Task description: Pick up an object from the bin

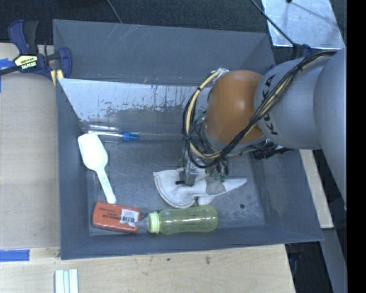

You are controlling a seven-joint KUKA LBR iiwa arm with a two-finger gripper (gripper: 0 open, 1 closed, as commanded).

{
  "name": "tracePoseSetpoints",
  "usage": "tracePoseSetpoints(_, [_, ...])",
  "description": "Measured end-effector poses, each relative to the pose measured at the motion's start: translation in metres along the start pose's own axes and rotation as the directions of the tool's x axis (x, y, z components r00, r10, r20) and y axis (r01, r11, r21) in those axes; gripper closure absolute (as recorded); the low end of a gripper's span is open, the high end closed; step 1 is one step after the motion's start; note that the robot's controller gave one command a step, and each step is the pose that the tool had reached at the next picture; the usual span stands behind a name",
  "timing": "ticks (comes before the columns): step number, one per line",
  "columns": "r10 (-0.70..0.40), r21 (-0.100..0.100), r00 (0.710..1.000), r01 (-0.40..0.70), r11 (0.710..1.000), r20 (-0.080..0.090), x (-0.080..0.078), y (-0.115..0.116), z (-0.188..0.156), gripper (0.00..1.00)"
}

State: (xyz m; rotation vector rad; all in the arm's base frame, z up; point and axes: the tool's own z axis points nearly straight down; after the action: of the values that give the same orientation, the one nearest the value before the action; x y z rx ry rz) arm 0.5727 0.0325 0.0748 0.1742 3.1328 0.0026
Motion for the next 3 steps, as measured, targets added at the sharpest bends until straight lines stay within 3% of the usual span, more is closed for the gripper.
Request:
tracePoseSetpoints(1, [0.000,0.000,1.000,0.000,1.000,0.000,0.000,0.000,0.000,1.00])
tracePoseSetpoints(2, [-0.008,0.001,1.000,0.008,1.000,-0.001,-0.017,-0.012,-0.118,1.00])
tracePoseSetpoints(3, [-0.008,0.001,1.000,0.008,1.000,-0.001,-0.017,-0.012,-0.118,1.00])
